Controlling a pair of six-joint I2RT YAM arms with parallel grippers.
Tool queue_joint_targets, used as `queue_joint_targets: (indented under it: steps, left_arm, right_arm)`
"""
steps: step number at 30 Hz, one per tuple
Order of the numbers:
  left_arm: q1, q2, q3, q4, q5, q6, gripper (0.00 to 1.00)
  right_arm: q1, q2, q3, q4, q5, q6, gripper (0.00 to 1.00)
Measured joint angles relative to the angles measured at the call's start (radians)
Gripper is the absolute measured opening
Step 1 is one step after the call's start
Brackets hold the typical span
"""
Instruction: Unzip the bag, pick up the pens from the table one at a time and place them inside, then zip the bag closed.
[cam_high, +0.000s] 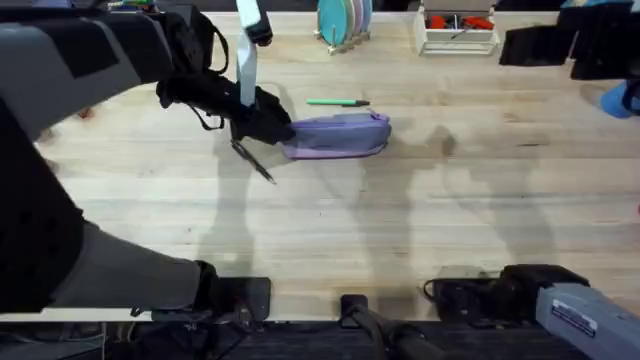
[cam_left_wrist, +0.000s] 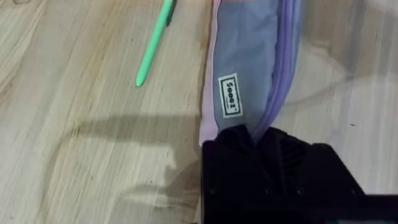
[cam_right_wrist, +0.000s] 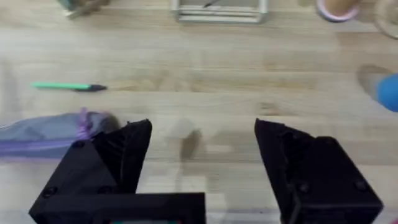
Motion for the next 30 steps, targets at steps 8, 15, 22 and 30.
queue_joint_targets:
  steps: [8,15,22,30]
  left_arm:
    - [0.000,0.000,0.000,0.000,0.000,0.000,0.044]
    - [0.000,0.000,0.000,0.000,0.000,0.000,0.043]
    - [0.000,0.000,0.000,0.000,0.000,0.000,0.043]
    - [0.000,0.000,0.000,0.000,0.000,0.000,0.043]
  right_arm:
    - [0.000,0.024,0.002,-0.027,-0.231,-0.072,0.996]
    - [0.000,0.092,0.002,-0.048,-0.454,-0.085,0.996]
    - [0.000,0.109,0.002,-0.044,-0.526,-0.001,0.996]
    - [0.021,0.110,0.002,-0.015,-0.525,0.037,0.995]
